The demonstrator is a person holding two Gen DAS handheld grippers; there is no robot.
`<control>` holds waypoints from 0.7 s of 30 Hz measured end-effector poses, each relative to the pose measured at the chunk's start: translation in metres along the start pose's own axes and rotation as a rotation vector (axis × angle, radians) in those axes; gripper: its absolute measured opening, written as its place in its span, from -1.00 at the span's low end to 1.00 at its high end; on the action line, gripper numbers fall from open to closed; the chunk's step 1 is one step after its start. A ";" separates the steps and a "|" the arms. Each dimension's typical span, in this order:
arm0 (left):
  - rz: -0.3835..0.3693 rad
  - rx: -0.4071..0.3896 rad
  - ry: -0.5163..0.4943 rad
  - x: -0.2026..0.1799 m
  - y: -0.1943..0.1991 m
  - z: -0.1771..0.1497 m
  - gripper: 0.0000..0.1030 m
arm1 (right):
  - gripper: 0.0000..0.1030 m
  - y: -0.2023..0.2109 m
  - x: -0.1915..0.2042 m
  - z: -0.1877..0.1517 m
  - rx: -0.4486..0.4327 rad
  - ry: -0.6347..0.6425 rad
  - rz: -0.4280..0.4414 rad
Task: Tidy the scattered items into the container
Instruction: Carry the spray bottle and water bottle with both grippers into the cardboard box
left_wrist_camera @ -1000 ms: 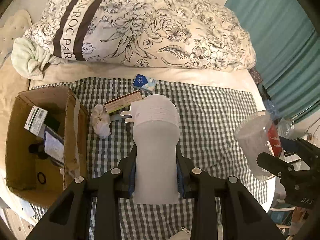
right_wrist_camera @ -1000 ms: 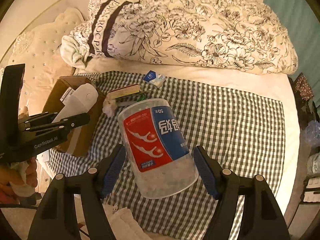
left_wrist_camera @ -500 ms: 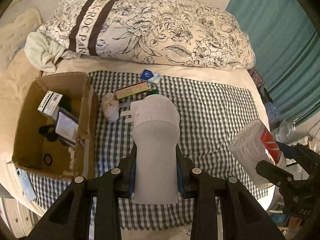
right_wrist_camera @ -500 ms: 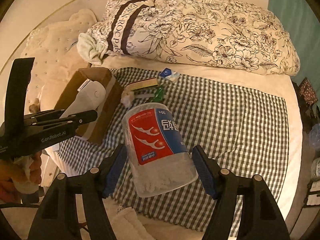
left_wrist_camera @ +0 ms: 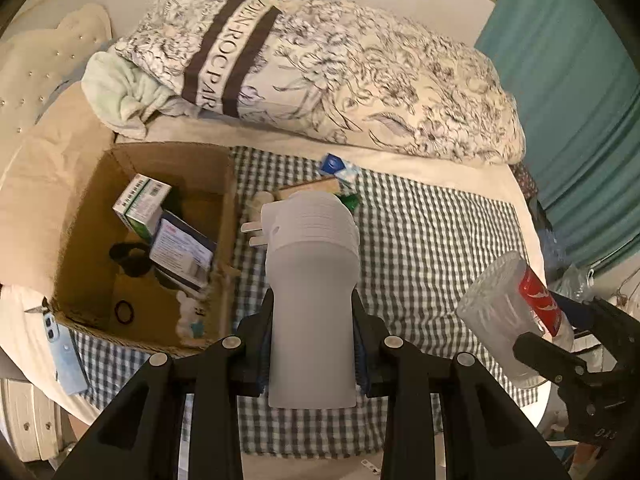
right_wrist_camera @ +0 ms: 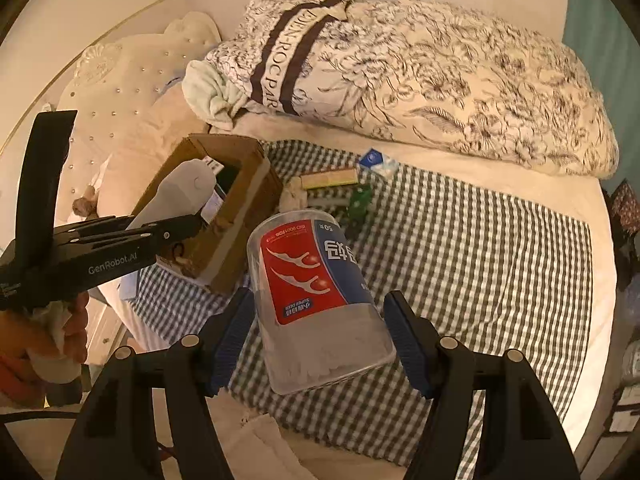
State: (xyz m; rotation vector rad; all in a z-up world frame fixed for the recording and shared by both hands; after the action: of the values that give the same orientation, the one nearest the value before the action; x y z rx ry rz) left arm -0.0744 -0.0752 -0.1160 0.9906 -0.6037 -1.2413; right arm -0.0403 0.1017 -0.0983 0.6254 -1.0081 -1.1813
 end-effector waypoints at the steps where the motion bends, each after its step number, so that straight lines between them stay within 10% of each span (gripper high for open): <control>1: 0.001 -0.001 0.000 0.008 0.002 -0.001 -0.38 | 0.29 -0.001 0.007 0.001 -0.003 -0.002 0.000; 21: 0.056 0.102 0.092 0.187 -0.011 -0.035 -0.38 | 0.24 -0.097 0.186 -0.008 0.080 0.083 0.059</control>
State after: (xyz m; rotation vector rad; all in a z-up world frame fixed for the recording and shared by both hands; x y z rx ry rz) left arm -0.0026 -0.2449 -0.1658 1.1030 -0.6228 -1.1184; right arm -0.0673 -0.1050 -0.1258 0.6979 -1.0003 -1.0587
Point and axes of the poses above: each gripper's, at about its wrist camera, not at the fingertips, and y roughly against the way its jaws point, x to its left, z to its top, the point moved 7 cm from there along -y, roughly the way its jaws point, and after that the axes turned 9 degrees about -y, right-handed, at the moved point
